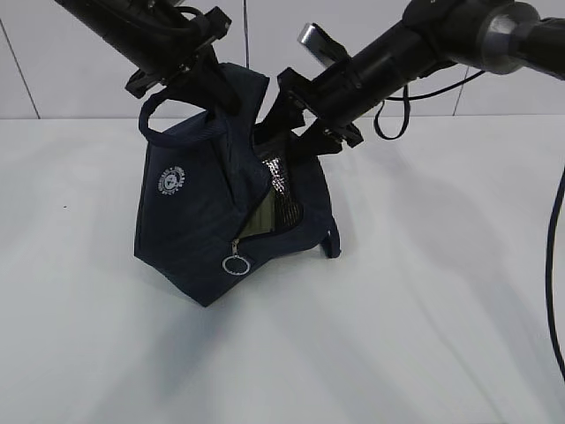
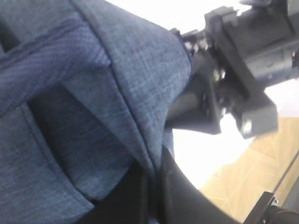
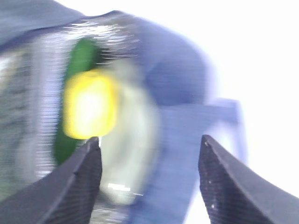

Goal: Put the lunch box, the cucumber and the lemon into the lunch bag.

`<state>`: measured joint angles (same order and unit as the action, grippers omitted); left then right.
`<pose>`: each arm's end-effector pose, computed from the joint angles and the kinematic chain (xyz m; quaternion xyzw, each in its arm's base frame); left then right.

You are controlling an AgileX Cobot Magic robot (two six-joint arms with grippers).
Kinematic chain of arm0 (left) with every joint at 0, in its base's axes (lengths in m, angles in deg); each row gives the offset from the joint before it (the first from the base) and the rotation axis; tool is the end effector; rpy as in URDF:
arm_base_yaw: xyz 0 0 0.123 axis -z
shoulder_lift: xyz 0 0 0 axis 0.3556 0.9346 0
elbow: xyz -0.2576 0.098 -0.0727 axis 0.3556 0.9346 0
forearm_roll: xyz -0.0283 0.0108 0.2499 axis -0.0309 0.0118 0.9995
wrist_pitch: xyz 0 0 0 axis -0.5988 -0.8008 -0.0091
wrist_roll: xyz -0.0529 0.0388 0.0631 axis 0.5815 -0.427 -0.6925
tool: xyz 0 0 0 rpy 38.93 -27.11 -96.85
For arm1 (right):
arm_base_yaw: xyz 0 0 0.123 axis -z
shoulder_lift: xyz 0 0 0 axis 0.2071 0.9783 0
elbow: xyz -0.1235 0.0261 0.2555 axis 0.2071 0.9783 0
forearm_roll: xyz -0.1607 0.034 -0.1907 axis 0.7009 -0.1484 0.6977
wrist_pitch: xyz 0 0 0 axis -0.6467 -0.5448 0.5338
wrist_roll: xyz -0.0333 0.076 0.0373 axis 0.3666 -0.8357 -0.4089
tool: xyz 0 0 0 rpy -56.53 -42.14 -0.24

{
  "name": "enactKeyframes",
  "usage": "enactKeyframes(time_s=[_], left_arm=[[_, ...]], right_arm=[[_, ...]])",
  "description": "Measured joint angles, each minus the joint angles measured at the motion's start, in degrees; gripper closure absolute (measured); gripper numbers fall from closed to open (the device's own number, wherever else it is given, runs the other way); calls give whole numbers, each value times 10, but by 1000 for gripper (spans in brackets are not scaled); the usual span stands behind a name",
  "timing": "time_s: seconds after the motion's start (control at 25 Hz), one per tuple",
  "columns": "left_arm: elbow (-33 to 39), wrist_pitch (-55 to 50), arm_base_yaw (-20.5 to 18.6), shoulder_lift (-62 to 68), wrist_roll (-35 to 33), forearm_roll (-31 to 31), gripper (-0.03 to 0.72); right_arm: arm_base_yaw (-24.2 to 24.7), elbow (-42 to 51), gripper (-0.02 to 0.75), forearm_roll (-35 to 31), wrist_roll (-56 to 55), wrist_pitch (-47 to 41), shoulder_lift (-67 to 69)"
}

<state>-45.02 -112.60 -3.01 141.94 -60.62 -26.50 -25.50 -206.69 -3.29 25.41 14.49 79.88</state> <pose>0.4128 -0.1927 0.2850 0.1445 0.9147 -0.3603 0.1128 0.4731 0.1827 0.2174 -0.1436 0.8917 0.4162 0.1047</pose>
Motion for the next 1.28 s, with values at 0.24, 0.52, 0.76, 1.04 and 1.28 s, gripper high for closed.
enactKeyframes(time_s=[0.24, 0.52, 0.76, 1.04, 1.28], left_arm=[[0, 0, 0, 0, 0, 0, 697], [0, 0, 0, 0, 0, 0, 697], [0, 0, 0, 0, 0, 0, 697], [0, 0, 0, 0, 0, 0, 697], [0, 0, 0, 0, 0, 0, 697]], right_arm=[[39, 0, 250, 35, 0, 0, 0], [48, 0, 250, 103, 0, 0, 1], [46, 0, 250, 96, 0, 0, 30], [42, 0, 358, 28, 16, 1, 49], [40, 0, 675, 24, 20, 1, 49]])
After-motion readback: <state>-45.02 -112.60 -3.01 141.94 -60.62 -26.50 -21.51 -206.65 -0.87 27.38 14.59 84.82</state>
